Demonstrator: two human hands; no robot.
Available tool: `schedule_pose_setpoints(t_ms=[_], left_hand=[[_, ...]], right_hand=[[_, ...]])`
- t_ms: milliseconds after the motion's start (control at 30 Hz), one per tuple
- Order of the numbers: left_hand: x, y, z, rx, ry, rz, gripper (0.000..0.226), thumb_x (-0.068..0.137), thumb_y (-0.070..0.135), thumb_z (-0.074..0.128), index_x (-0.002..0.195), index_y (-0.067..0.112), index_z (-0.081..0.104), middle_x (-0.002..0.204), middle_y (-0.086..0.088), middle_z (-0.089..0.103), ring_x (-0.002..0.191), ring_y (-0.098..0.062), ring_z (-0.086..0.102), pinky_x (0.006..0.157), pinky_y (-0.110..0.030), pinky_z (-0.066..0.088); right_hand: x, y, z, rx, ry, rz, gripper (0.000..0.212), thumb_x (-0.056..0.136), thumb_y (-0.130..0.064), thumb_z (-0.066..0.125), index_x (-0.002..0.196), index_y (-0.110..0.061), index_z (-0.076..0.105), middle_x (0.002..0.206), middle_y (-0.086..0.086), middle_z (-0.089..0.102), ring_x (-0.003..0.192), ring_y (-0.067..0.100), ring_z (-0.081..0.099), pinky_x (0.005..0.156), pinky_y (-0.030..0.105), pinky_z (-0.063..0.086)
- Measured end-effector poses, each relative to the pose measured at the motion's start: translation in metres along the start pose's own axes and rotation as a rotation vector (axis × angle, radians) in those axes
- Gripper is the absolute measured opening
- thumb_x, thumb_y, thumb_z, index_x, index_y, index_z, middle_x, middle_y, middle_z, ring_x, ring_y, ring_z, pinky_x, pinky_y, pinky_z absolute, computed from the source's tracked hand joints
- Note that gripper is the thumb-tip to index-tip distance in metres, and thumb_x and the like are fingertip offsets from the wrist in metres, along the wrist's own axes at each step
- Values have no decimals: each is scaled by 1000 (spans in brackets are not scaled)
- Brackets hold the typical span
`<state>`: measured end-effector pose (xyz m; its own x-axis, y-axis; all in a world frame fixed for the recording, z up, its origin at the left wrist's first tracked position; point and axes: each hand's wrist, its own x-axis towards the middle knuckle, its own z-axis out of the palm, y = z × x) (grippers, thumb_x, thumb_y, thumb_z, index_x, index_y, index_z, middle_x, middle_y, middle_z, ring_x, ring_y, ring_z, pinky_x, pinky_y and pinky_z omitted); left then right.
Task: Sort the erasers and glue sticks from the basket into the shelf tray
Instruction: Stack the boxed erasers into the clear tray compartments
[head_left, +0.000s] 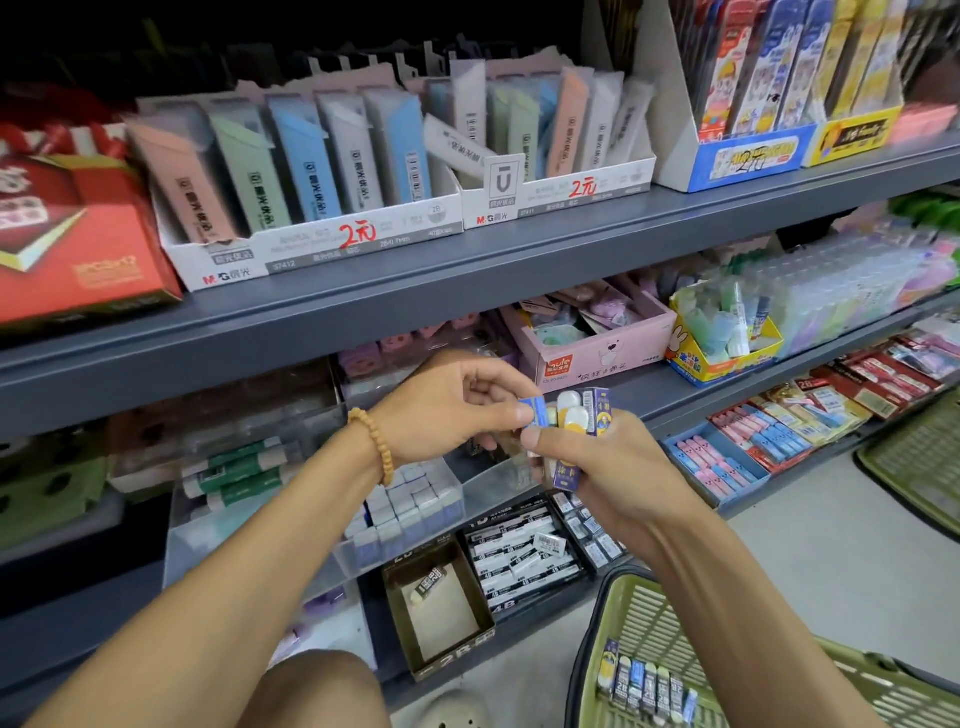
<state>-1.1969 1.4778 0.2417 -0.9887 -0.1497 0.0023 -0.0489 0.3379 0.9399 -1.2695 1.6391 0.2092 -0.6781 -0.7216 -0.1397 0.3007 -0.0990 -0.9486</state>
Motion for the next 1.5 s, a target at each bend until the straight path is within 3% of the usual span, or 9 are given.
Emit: schedule_pose_setpoints(t_ms=[233,367,533,633,733,933,1167,1367,1500], left_hand=[[-9,-5,-33,-307,222,-74,12,81,3,65,90,9,60,70,-2,70,61,-10,68,59,-16,56],[-1,-27,-60,77,381,-206,10,93,0,58,100,7,58,73,-2,63,60,-3,64,77,-23,56],[-2,-23,-63,263,398,-109,21,91,-7,57,93,14,59,75,2,57,52,11,53,55,-5,42],[-9,-20,-65,306,374,-121,20,90,-5,60,91,15,60,76,2,57,52,9,52,53,-6,41],[-26,-19,-66,236,292,-166,16,82,-1,72,82,13,63,71,-7,60,60,-10,55,58,-24,45],[-57,-38,-53,326,292,-226,25,70,0,82,62,13,61,54,7,63,51,-3,54,53,-17,44],[-62,-50,-41,803,298,-168,9,77,34,78,77,27,72,75,17,60,70,-2,57,69,-22,45],[-66,-47,-40,786,266,-175,2,83,25,74,85,25,73,84,11,62,75,-1,59,78,-23,51],[-62,-44,-33,738,326,-202,9,89,30,67,84,26,74,76,16,66,70,2,60,66,-15,46]], right_hand=[[8,-7,13,50,26,1,12,81,15,64,77,4,61,69,16,61,61,23,56,65,33,50],[7,-4,10,26,96,19,11,82,17,62,80,6,60,68,18,60,69,30,61,68,34,56],[4,-2,7,62,93,46,7,85,8,67,91,10,65,76,19,68,66,25,69,59,28,58],[1,-3,6,88,68,34,5,88,3,65,92,7,65,77,17,68,70,26,69,62,28,59],[-2,0,9,129,86,62,4,89,-1,65,88,3,66,80,16,70,71,26,71,61,28,58],[-12,5,15,148,84,95,3,87,-2,66,87,0,67,81,16,73,69,24,72,62,29,59],[-18,5,15,142,80,89,8,90,-5,65,96,0,67,87,17,70,76,26,69,64,28,59],[-18,14,11,116,113,106,24,88,-8,68,108,5,68,106,24,70,89,25,67,74,33,62],[-18,16,11,112,122,114,20,89,-9,67,105,2,70,99,16,71,87,24,67,68,31,61]])
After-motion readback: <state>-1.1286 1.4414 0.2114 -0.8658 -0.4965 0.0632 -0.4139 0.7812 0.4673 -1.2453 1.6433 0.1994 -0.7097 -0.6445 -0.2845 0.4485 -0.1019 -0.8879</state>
